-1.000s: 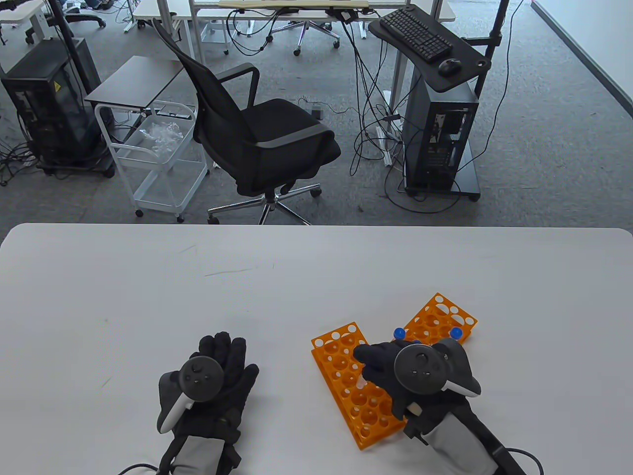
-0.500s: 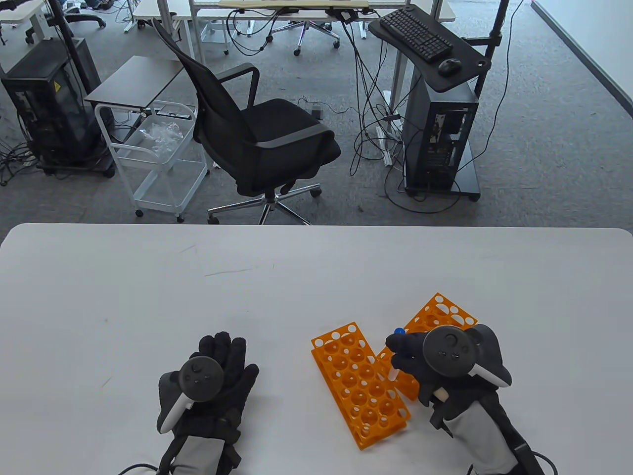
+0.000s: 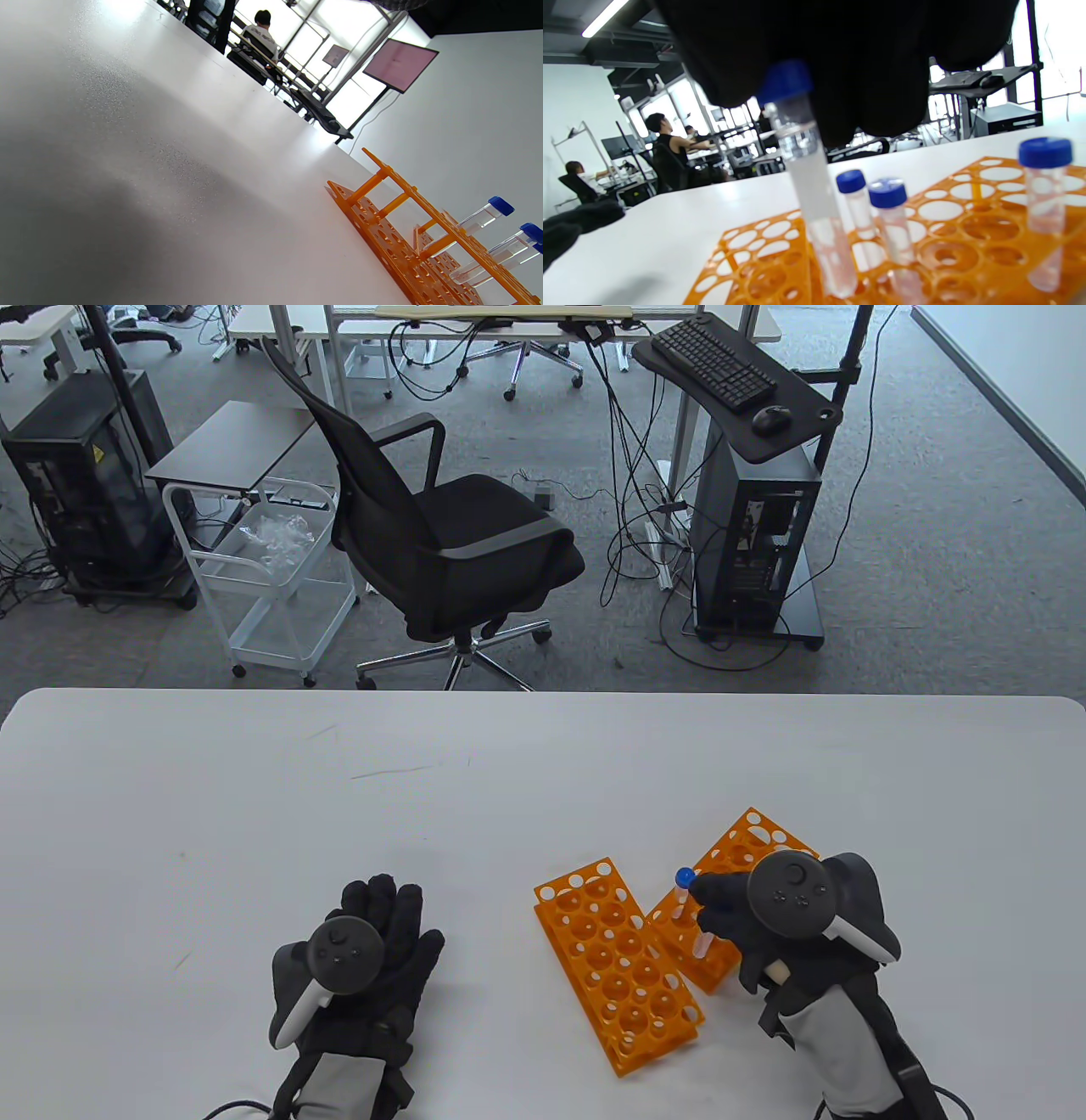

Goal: Transfer 4 test tubes between racks (Right hand only)

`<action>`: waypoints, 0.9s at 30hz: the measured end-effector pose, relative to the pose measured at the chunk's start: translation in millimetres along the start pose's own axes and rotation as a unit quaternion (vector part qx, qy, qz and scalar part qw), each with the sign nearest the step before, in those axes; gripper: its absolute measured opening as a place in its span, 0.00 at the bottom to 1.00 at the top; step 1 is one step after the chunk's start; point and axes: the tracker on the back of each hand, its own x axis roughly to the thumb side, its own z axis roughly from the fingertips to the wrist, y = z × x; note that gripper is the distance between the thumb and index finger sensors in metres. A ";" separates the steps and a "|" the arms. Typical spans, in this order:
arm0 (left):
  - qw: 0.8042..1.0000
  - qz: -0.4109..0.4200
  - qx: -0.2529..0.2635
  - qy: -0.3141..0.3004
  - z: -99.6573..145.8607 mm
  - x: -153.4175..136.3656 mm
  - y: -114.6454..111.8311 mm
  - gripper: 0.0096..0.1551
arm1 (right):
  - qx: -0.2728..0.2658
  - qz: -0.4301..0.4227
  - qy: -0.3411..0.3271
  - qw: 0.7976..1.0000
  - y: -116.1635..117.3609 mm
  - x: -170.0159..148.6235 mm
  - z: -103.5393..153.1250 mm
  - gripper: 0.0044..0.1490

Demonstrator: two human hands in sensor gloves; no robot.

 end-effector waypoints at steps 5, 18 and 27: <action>1.000 0.003 0.002 -0.002 -0.2 -0.5 0.5 0.40 | 0.008 0.003 0.010 1.000 1.7 -4.6 -1.6 0.29; 1.000 0.003 0.002 -0.002 -0.3 -0.7 0.6 0.40 | 0.037 0.004 0.024 0.999 8.1 -9.8 -4.7 0.29; 1.000 0.002 0.001 -0.002 0.0 -0.6 0.7 0.40 | 0.050 0.010 0.031 0.998 14.6 -12.5 -8.2 0.29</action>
